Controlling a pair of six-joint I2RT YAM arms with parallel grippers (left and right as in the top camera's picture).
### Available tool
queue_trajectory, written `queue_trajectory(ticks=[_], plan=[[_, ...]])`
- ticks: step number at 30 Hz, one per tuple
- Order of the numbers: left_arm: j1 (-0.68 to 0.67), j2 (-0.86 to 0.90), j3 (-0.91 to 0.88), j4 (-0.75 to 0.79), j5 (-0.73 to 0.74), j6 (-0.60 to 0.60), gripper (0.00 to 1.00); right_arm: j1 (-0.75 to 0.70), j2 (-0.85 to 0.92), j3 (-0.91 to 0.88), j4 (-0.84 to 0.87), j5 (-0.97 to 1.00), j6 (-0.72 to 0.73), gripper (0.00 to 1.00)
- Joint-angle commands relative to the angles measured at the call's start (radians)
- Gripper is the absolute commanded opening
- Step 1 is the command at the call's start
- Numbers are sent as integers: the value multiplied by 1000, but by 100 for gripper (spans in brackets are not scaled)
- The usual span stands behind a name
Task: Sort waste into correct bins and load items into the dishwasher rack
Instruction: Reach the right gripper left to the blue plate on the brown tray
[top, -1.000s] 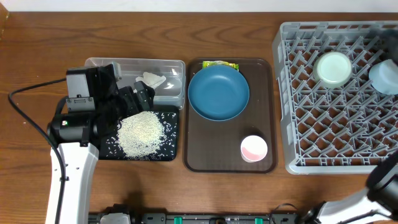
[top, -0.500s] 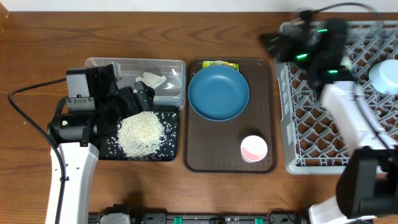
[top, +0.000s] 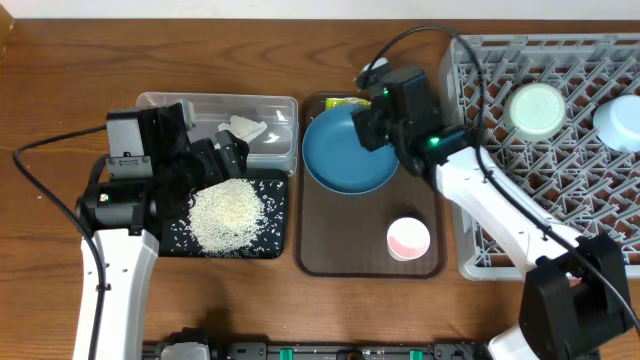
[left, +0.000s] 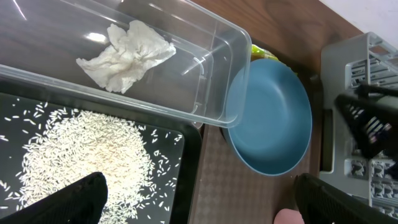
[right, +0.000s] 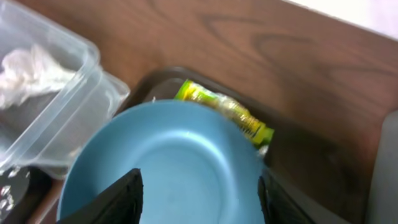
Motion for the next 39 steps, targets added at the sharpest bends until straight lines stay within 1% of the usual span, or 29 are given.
queue_trajectory(ticks=[1, 7, 13, 14, 16, 17, 18, 23, 24, 25, 26, 27, 28, 39], plan=[[1, 6, 11, 1, 10, 2, 98, 42, -7, 1, -19, -11, -9, 59], [1, 6, 11, 1, 10, 2, 98, 100, 31, 1, -62, -26, -10, 60], [1, 6, 11, 1, 10, 2, 98, 101, 55, 1, -82, 5, -10, 60], [1, 6, 11, 1, 10, 2, 98, 101, 55, 1, -85, 2, -10, 61], [1, 6, 11, 1, 10, 2, 98, 101, 55, 1, -86, -11, -10, 68], [1, 6, 11, 1, 10, 2, 98, 101, 55, 1, -87, -13, -9, 90], [1, 6, 11, 1, 10, 2, 98, 101, 55, 1, -94, -13, -9, 99], [1, 6, 11, 1, 10, 2, 98, 101, 55, 1, -119, -12, -10, 99], [1, 6, 11, 1, 10, 2, 98, 101, 55, 1, -122, -12, -10, 92], [1, 6, 11, 1, 10, 2, 98, 101, 55, 1, -123, -12, -10, 72], [1, 6, 11, 1, 10, 2, 98, 101, 55, 1, -124, -12, -10, 41], [1, 6, 11, 1, 10, 2, 98, 100, 55, 1, -124, -12, -10, 26], [1, 6, 11, 1, 10, 2, 98, 100, 55, 1, -124, -11, -10, 18], [1, 6, 11, 1, 10, 2, 98, 98, 55, 1, -150, 90, -5, 16]])
